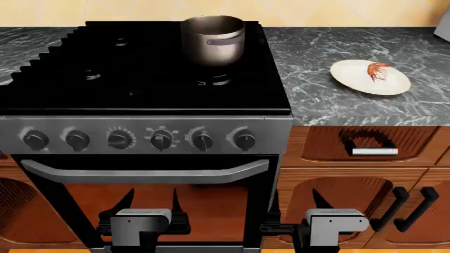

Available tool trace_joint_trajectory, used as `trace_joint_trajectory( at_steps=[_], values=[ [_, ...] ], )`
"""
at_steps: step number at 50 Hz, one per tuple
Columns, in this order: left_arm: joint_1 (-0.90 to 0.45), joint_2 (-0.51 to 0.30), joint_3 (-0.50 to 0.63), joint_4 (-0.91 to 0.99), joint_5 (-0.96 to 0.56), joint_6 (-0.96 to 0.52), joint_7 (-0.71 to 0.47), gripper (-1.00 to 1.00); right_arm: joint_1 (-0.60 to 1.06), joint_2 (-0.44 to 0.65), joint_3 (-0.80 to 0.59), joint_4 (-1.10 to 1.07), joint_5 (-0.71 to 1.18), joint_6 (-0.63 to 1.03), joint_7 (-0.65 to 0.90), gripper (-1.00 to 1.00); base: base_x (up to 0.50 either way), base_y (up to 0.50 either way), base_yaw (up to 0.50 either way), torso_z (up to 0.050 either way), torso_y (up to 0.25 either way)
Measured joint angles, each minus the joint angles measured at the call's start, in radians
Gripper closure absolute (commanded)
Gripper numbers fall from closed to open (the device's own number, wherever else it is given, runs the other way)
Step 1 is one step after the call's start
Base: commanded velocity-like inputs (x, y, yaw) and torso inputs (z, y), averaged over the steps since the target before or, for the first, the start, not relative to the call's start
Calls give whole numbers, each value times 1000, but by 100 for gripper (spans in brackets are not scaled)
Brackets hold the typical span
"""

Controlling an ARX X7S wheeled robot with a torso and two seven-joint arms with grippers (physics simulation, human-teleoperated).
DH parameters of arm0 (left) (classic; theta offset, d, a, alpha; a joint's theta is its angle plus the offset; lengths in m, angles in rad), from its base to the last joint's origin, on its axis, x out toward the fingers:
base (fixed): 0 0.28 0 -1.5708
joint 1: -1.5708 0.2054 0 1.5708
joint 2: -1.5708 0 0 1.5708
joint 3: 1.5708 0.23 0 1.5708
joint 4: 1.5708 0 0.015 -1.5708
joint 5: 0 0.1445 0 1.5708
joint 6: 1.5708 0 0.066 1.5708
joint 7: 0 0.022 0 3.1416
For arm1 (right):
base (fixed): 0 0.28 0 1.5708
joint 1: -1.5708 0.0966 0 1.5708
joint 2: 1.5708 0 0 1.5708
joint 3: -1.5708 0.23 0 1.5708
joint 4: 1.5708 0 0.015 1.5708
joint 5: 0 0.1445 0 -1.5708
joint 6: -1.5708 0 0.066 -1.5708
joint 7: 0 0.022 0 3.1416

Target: Frozen meat rests on a plate on the counter. Retrieve the meat and place it in a pot on a burner. Then turn the burner on.

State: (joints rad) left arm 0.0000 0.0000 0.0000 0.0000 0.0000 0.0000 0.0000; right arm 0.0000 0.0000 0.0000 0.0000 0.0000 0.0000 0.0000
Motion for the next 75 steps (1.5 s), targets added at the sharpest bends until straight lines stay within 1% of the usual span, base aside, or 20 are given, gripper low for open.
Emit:
trace_joint_trajectory(
  at_steps=[2, 21, 45, 75],
  values=[
    [1, -2, 2, 1, -4, 0, -1, -100, 0, 2, -4, 0, 1, -1, 3, -100, 0, 0, 0, 0, 0],
    [21, -48, 37, 32, -103, -5, 9, -100, -10, 48, -65, -2, 19, -14, 36, -100, 0, 0, 0, 50, 0],
    [10, -85, 71, 17, -148, -4, -19, -100, 5, 75, -101, 8, 96, 4, 49, -100, 0, -500, 0, 50, 0],
    [12, -118, 110, 16, -182, -2, -46, -100, 12, 103, -139, 17, 144, 13, 78, -100, 0, -500, 0, 50, 0]
  ],
)
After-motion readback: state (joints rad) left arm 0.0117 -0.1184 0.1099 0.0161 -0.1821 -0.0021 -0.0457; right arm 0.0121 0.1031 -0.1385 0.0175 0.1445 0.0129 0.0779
